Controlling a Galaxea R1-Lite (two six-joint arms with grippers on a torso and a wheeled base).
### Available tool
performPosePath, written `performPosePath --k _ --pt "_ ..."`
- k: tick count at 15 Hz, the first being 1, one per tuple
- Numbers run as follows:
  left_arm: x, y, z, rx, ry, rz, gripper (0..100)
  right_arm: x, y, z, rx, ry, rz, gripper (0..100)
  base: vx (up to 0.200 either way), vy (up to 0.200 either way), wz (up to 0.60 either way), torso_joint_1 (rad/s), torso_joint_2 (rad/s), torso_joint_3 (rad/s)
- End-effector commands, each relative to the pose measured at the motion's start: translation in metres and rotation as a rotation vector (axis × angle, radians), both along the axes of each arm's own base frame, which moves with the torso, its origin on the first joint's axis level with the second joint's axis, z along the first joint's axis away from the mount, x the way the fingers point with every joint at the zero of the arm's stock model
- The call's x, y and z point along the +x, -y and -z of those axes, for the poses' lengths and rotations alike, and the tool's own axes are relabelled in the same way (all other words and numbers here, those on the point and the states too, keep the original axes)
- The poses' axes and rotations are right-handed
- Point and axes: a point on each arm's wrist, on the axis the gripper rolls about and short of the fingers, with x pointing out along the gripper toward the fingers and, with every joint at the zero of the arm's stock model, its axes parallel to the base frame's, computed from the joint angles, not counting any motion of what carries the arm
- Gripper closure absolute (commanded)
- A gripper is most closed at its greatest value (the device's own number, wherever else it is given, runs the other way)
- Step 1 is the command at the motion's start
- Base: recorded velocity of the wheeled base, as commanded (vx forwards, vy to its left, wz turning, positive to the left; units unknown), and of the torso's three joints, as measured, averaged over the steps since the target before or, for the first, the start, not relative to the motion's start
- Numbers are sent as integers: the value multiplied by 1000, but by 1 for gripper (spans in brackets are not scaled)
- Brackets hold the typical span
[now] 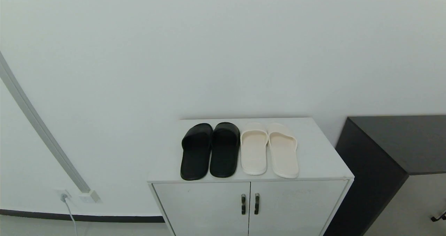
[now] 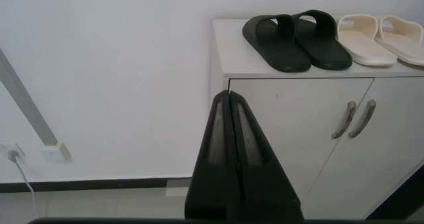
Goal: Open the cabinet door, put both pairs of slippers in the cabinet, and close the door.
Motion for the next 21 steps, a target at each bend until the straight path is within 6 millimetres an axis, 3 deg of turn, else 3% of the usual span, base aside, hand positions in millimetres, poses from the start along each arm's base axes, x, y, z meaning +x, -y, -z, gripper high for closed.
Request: performPosePath --k 1,7,8,9,10,12,14,15,16,18,21 --pt "0 0 0 0 -1 0 100 0 0 -1 -11 1 -2 0 0 0 0 0 0 0" --pt "0 0 0 -1 -1 0 100 0 0 -2 -60 3 -11 0 0 0 0 0 0 0" --pt "0 0 0 -3 -1 0 100 -2 -1 -12 -49 52 -25 0 0 0 0 0 0 0" --pt "0 0 0 -1 -1 1 100 -7 0 -64 77 137 -81 0 0 0 0 0 0 0" --pt "0 0 0 -1 -3 1 100 -4 1 -84 143 101 -105 0 0 0 0 0 0 0" --pt "0 0 0 -1 -1 1 100 35 -2 -60 41 -264 -131 0 0 0 0 0 0 0" --pt "0 0 0 0 -1 1 100 71 -10 -49 55 -356 -258 0 0 0 0 0 0 0" --pt "0 0 0 0 -1 1 100 79 -12 -51 62 -362 -272 0 0 0 0 0 0 0" --pt "0 0 0 0 -1 3 100 112 -25 -56 78 -407 -345 0 0 0 0 0 0 0" --pt "0 0 0 -1 -1 1 100 147 -50 -65 91 -418 -388 0 0 0 0 0 0 0" --pt "0 0 0 -1 -1 1 100 182 -99 -85 118 -368 -423 0 0 0 0 0 0 0"
